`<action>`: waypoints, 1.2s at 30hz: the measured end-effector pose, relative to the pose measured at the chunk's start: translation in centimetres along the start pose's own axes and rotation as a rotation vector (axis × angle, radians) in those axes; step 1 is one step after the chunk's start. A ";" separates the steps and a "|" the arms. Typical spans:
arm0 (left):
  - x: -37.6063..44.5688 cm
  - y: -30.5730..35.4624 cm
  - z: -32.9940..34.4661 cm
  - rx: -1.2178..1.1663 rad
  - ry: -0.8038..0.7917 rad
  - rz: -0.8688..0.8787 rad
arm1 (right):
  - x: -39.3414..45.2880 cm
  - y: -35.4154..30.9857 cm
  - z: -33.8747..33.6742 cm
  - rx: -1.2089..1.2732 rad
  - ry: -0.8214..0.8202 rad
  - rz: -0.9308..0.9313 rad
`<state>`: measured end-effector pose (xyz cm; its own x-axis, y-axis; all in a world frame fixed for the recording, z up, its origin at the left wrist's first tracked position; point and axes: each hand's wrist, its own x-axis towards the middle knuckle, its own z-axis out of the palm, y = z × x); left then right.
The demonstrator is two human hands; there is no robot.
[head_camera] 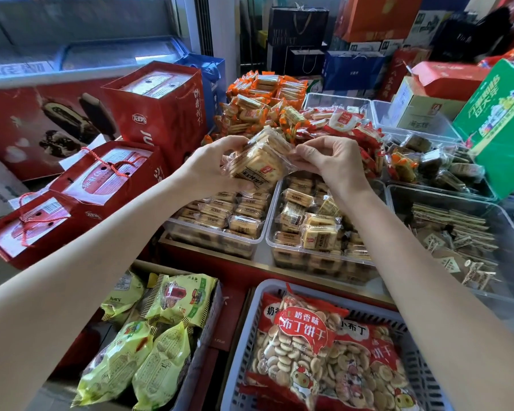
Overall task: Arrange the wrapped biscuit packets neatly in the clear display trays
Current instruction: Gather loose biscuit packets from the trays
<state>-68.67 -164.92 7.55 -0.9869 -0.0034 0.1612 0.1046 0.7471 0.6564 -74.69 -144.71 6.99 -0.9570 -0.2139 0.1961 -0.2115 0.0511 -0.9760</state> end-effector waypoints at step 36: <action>-0.2 -1.1 0.0 -0.521 -0.055 -0.048 | -0.1 1.1 -1.1 -0.498 -0.408 -0.076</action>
<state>-68.60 -165.74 6.78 -0.9956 0.0156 0.0920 0.0922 0.3174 0.9438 -75.06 -143.52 5.97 -0.8041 -0.5830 0.1162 -0.4365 0.4464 -0.7812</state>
